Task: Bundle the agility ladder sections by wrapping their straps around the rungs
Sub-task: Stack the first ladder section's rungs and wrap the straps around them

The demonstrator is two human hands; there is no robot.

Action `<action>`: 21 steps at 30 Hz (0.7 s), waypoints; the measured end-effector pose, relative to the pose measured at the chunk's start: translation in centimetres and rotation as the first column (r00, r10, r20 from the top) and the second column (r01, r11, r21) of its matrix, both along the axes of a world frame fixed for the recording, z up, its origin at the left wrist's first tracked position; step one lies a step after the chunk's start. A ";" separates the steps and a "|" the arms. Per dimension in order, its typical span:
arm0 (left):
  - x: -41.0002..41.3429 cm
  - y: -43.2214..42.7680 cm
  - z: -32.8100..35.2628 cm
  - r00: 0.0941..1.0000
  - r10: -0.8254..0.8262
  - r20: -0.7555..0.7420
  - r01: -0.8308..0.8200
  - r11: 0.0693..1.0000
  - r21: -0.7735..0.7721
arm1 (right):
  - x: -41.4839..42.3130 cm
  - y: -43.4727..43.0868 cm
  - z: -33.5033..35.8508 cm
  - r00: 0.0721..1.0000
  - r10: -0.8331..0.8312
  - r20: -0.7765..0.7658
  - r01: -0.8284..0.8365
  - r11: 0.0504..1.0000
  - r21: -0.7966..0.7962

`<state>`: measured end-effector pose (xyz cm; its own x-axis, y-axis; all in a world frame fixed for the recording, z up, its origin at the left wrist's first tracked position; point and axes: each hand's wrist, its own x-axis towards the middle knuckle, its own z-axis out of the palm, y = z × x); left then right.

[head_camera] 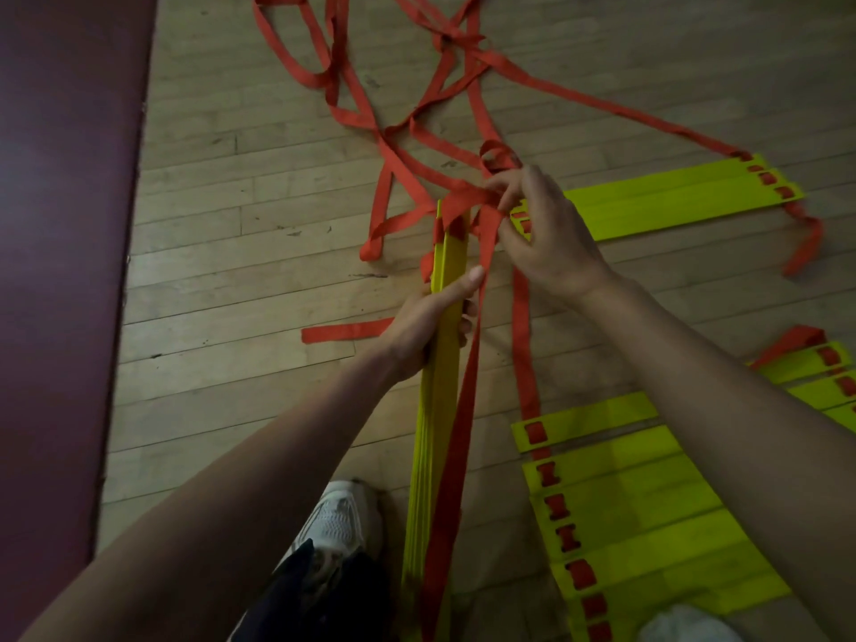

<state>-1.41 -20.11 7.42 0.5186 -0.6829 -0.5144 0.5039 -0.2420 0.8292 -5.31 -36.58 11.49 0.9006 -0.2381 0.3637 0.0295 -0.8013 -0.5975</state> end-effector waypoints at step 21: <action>1.2 -0.9 -0.6 0.973 0.229 -0.035 -0.220 0.959 0.179 | 2.0 -2.6 2.2 0.960 0.104 -0.261 -0.007 0.937 0.349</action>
